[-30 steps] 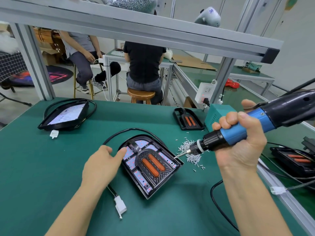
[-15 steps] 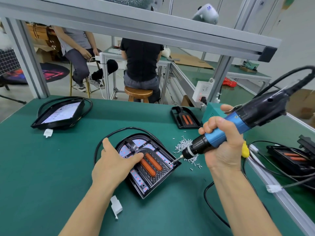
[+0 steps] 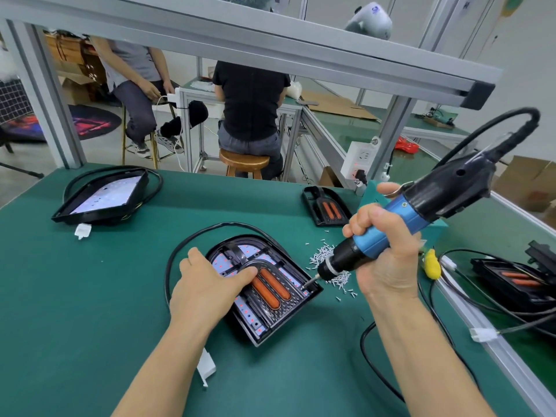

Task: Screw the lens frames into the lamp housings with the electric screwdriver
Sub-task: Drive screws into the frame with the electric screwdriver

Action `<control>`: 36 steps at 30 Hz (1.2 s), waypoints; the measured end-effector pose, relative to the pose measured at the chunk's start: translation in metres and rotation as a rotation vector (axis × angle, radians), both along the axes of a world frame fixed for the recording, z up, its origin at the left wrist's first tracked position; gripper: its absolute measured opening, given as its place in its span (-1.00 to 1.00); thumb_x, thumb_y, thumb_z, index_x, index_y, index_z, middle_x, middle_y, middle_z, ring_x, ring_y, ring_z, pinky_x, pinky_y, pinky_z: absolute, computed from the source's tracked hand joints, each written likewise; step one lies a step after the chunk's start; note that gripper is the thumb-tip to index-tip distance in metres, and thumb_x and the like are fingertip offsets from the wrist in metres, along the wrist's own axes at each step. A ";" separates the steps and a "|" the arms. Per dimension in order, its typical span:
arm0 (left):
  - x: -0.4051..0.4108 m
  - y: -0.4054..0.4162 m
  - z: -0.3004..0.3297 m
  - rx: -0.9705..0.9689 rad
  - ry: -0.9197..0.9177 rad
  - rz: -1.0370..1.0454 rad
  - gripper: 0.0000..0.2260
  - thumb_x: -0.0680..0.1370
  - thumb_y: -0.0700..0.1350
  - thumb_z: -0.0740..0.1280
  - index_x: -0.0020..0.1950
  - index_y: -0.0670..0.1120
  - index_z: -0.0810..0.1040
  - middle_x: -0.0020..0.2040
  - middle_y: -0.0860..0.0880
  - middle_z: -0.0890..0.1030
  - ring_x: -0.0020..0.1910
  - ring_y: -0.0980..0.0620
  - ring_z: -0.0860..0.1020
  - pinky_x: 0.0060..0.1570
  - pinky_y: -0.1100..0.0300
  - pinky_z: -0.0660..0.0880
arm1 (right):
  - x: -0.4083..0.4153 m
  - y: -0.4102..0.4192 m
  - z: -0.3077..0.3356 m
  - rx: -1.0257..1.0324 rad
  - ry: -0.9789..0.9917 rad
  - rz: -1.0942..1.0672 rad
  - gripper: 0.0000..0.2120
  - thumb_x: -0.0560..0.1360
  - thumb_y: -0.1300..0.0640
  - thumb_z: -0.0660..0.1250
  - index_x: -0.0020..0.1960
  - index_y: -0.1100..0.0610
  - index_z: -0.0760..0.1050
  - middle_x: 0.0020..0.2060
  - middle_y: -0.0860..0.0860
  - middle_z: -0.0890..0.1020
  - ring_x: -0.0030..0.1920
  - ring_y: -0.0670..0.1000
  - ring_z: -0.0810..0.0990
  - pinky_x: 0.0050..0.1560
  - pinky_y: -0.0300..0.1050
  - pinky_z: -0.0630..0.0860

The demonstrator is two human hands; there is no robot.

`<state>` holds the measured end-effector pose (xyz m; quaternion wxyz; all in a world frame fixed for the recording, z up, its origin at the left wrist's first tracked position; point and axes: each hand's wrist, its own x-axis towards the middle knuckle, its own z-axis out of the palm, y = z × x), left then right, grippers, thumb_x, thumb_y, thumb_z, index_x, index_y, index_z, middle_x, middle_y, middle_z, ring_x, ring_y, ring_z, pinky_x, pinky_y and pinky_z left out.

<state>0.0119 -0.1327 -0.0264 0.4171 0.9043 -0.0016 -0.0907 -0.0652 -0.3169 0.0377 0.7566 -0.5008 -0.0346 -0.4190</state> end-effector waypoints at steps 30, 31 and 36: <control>0.008 -0.012 -0.018 -0.927 0.400 0.050 -0.75 0.39 -0.35 0.45 0.02 -0.17 0.54 -0.23 -0.09 0.70 -0.36 -0.02 0.67 -0.44 0.15 0.56 | 0.011 -0.008 -0.005 -0.134 0.043 0.302 -0.80 0.25 0.20 0.32 -0.17 -0.04 0.51 -0.42 -0.04 0.43 -0.48 -0.06 0.42 -0.33 -0.21 0.43; 0.009 -0.012 -0.017 -0.924 0.395 0.067 -0.74 0.39 -0.35 0.45 0.04 -0.20 0.53 -0.19 -0.14 0.70 -0.35 -0.05 0.66 -0.40 0.12 0.57 | 0.011 -0.007 -0.005 -0.136 0.046 0.337 -0.80 0.25 0.20 0.31 -0.17 -0.03 0.51 -0.42 -0.05 0.44 -0.48 -0.07 0.42 -0.34 -0.21 0.43; 0.013 -0.013 -0.014 -0.903 0.391 0.103 -0.68 0.41 -0.33 0.45 0.13 -0.28 0.50 -0.11 -0.22 0.66 -0.29 -0.13 0.65 -0.28 0.02 0.59 | 0.012 -0.005 -0.007 -0.092 0.049 0.397 -0.79 0.27 0.20 0.30 -0.15 -0.03 0.51 -0.42 -0.06 0.44 -0.49 -0.09 0.43 -0.36 -0.20 0.43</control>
